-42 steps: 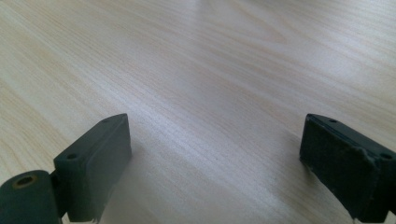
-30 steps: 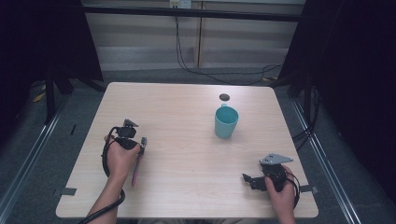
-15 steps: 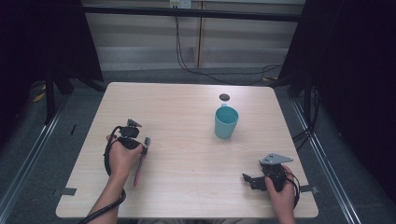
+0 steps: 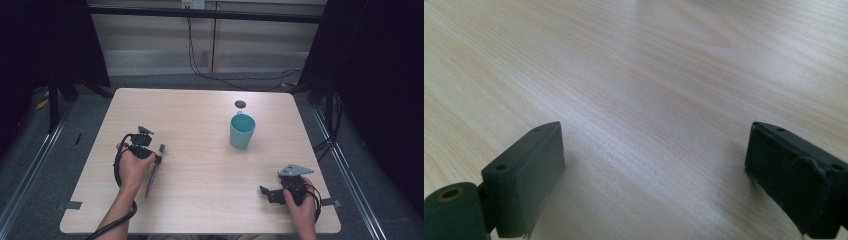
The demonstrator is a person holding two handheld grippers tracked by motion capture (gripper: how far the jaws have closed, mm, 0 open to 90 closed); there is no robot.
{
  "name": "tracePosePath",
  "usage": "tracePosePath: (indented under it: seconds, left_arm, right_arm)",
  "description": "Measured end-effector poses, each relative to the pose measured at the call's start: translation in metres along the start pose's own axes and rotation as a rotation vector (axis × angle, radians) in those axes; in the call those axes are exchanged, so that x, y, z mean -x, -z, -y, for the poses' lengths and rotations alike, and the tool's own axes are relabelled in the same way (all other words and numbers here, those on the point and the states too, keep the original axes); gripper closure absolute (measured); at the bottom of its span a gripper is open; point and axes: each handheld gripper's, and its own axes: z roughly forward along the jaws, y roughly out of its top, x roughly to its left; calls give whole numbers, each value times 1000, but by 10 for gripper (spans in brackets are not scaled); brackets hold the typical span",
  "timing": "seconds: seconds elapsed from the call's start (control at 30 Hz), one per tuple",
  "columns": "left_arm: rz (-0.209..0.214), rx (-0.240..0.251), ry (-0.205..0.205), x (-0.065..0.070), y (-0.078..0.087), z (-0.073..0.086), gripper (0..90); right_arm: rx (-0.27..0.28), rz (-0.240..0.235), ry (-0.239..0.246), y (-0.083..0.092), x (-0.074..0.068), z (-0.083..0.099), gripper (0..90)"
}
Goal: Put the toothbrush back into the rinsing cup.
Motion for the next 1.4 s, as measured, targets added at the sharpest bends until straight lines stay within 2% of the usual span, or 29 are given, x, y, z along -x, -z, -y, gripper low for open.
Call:
tracePosePath:
  seconds: [0.03, 0.13, 0.23, 0.47, 0.63, 0.73, 0.93, 1.1, 1.27, 1.4]
  left_arm:
    - [16, 24, 4, 2, 5, -1, 830]
    - [49, 67, -24, 5, 18, -4, 831]
    - [55, 92, -31, 8, 23, -5, 831]
    - [130, 181, -53, 16, 42, -9, 832]
    - [163, 238, -75, 23, 51, -10, 831]
    - [183, 264, -84, 27, 54, -10, 831]
    - [210, 289, -97, 33, 55, -9, 831]
    - [220, 327, -117, 40, 55, -9, 831]
    - [233, 354, -129, 50, 51, -9, 831]
    - [239, 363, -148, 60, 46, -10, 831]
  right_arm:
    - [0, 0, -2, 0, 0, 0, 84]
    - [-1, -7, 8, -2, 3, -2, 84]
    - [0, -3, 5, -3, 4, -3, 84]
    - [4, -11, 4, -3, 5, -3, 87]
    - [-6, 14, -35, -4, 4, -7, 139]
    - [6, -3, -49, -4, 0, -14, 152]
    - [63, -70, -58, -3, -12, -40, 193]
    - [33, -130, -35, -6, -23, -60, 233]
    - [37, -162, -29, -9, -33, -74, 239]
    - [42, -170, -29, -10, -37, -81, 262]
